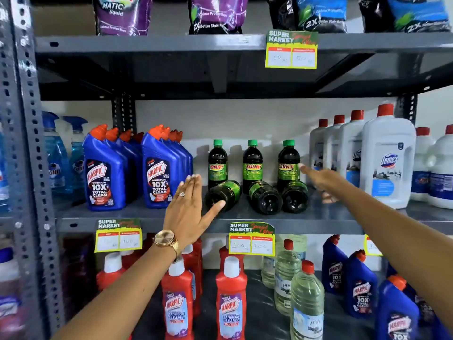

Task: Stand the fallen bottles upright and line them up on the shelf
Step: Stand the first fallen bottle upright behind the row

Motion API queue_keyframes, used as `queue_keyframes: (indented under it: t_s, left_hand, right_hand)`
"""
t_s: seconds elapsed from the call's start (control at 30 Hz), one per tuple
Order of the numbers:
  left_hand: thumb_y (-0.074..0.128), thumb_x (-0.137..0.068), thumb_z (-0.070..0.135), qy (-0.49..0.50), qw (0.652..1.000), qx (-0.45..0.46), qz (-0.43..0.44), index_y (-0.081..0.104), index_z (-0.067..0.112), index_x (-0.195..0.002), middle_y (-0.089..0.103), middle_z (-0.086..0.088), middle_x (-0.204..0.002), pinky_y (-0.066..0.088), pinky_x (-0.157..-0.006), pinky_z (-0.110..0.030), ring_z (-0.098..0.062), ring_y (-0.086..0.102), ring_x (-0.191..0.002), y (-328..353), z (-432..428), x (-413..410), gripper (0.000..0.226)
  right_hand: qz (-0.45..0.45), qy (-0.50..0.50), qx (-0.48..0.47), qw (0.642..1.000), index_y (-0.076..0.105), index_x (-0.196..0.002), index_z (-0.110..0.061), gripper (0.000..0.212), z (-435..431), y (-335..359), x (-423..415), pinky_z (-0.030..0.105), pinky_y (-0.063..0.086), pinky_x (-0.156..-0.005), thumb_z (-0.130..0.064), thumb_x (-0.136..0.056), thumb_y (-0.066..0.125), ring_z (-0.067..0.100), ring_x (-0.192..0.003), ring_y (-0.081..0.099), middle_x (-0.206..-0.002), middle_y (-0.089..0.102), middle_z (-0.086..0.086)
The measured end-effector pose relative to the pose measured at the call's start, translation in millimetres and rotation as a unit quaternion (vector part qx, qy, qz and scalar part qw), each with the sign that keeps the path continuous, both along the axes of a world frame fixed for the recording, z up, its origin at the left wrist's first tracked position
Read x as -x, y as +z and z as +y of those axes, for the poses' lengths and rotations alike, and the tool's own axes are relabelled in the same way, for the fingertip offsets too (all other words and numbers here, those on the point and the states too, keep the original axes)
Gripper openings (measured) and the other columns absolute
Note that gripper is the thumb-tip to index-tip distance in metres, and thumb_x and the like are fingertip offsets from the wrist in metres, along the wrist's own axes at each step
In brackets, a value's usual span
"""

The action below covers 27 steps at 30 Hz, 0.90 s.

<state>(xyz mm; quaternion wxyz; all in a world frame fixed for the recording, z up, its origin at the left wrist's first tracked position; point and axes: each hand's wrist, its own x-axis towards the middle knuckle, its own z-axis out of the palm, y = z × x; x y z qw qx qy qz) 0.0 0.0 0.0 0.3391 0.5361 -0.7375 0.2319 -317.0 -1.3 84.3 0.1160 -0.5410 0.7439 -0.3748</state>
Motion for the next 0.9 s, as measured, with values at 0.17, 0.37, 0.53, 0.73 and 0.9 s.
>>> queue_keyframes:
  t_s: [0.17,0.37,0.53,0.73,0.9]
  left_hand:
    - [-0.002,-0.071,0.083,0.064,0.997,-0.033,-0.019,0.051,0.004,-0.130,0.051,-0.015,-0.140,0.043,-0.101,-0.037,-0.028,0.045,-0.130,-15.9,-12.5,-5.9,0.111]
    - [-0.010,-0.073,0.081,0.041,0.991,0.034,-0.119,0.065,0.016,-0.082,0.069,-0.003,-0.103,0.042,-0.057,-0.030,-0.020,0.065,-0.090,-10.8,-28.9,-13.3,0.100]
    - [0.003,-0.081,0.076,0.017,0.995,0.064,-0.077,0.059,0.019,-0.066,0.067,0.001,-0.073,0.017,-0.041,-0.028,-0.021,0.065,-0.065,-18.4,-23.3,-11.5,0.081]
    - [0.014,-0.085,0.071,0.008,0.995,0.085,-0.041,0.063,0.018,-0.060,0.064,0.000,-0.058,0.018,-0.041,-0.024,-0.021,0.061,-0.051,-21.7,-23.6,-7.1,0.076]
    - [0.019,-0.086,0.070,0.001,0.995,0.093,-0.022,0.059,0.019,-0.055,0.061,0.001,-0.052,0.015,-0.040,-0.022,-0.019,0.059,-0.047,-22.9,-24.1,-6.9,0.072]
  right_hand:
    - [-0.070,0.023,-0.141,0.987,0.033,-0.146,-0.002,0.091,-10.9,-7.3,-7.0,0.039,0.049,-0.097,-0.071,-0.086,0.039,0.029,-0.104,0.053,-0.140,0.047,0.023]
    - [-0.084,-0.004,-0.167,0.982,0.048,-0.125,0.000,0.086,-46.3,-10.5,-0.7,0.022,0.052,-0.039,-0.070,-0.075,0.056,0.029,-0.090,0.062,-0.125,0.058,0.018]
    - [-0.169,0.009,-0.100,0.980,0.046,-0.131,-0.001,0.089,-57.0,-26.1,5.3,0.041,0.052,-0.094,-0.066,-0.073,0.060,0.035,-0.115,0.059,-0.132,0.057,0.022]
    - [-0.250,-0.028,0.091,0.964,0.050,-0.134,-0.001,0.106,-46.7,-48.3,13.0,0.043,0.044,-0.101,-0.075,-0.059,0.064,0.036,-0.118,0.055,-0.132,0.058,0.019]
    - [-0.156,-0.067,0.201,0.965,0.056,-0.102,-0.002,0.083,-45.7,-40.7,17.0,0.040,0.044,-0.078,-0.077,-0.065,0.056,0.034,-0.097,0.058,-0.112,0.063,0.021]
